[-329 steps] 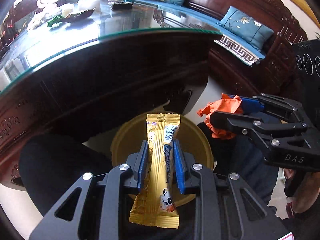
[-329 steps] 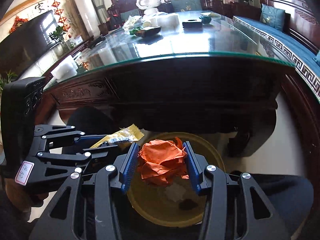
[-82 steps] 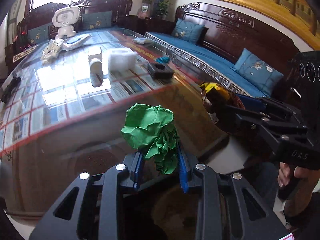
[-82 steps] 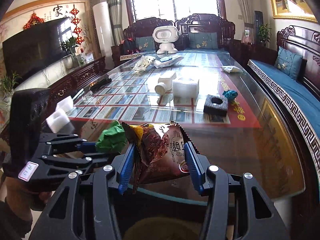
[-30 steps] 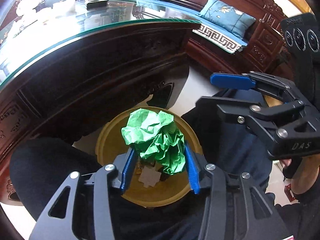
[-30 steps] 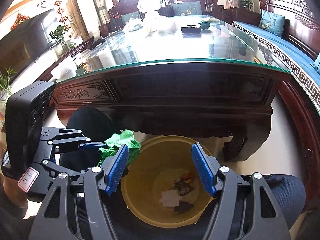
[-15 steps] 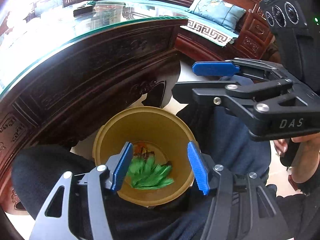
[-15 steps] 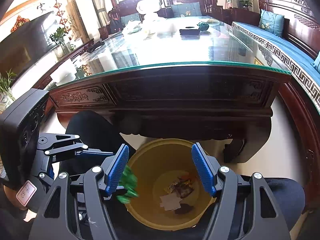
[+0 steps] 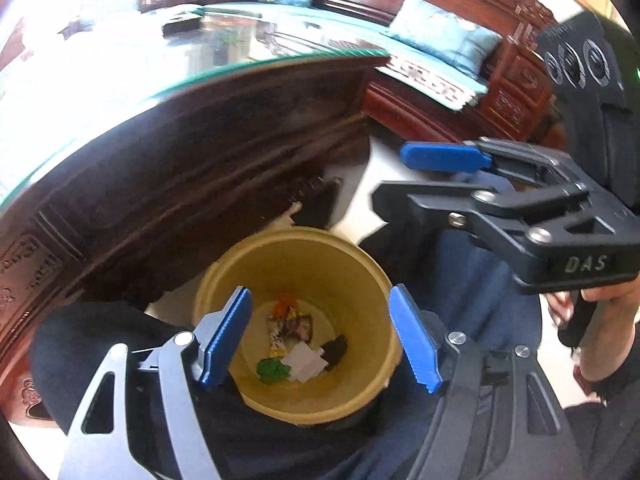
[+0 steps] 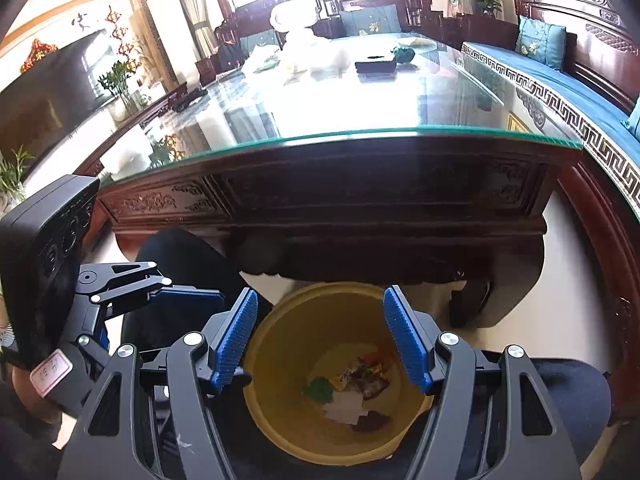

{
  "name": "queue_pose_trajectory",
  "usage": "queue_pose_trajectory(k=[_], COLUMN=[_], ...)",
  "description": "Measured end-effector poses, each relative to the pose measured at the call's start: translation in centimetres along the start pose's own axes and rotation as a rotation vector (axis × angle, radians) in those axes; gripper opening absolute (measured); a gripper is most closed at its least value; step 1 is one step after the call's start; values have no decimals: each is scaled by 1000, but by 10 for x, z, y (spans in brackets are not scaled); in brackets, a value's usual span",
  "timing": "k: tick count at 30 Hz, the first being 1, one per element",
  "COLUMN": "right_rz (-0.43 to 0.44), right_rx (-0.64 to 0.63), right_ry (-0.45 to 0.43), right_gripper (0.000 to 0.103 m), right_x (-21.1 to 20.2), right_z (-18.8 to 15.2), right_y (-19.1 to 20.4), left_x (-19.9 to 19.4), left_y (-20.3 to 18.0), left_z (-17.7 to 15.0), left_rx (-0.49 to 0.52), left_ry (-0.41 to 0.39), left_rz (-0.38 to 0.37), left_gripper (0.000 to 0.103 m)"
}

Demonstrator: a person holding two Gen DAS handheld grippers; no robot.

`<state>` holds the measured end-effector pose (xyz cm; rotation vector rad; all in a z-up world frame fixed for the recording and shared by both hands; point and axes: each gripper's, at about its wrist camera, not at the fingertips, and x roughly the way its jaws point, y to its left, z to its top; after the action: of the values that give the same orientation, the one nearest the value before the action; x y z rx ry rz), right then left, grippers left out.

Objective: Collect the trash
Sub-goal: 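Raise both grippers from the bin back over the table, then lower the right gripper onto the black foam square and close it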

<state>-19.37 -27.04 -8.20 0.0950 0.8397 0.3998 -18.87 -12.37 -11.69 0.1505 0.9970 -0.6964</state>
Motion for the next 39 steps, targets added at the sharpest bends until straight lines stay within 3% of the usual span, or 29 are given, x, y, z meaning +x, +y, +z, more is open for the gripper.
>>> queue_pose_trajectory(k=[4,8,20,24,30,39], right_rz=[2,-3,-19,-22,-52,-93], right_rx=[-17,-28,-53,-48,-36,23], right_ry=[-27,-70,-158,-166,-158,-69], right_gripper=[64,73,79,67,58,42], right_x=[2,5,39,62,100,167], right_z=[23,54,172,209,248,298], right_y=[1,3,-3,-14,-30,-67], left_x=[-12,-23,-50,-46,-26,3], left_y=[22,47,118,143,187,256], left_z=[21,48,150,187,236,270], left_rx=[-71,-144,-225,-227,-262,-372], left_ry=[-66,-135,-293,-314,-326,-332], left_rz=[42,101,243,275,262,270], left_gripper=[71,72,81,81,81,82])
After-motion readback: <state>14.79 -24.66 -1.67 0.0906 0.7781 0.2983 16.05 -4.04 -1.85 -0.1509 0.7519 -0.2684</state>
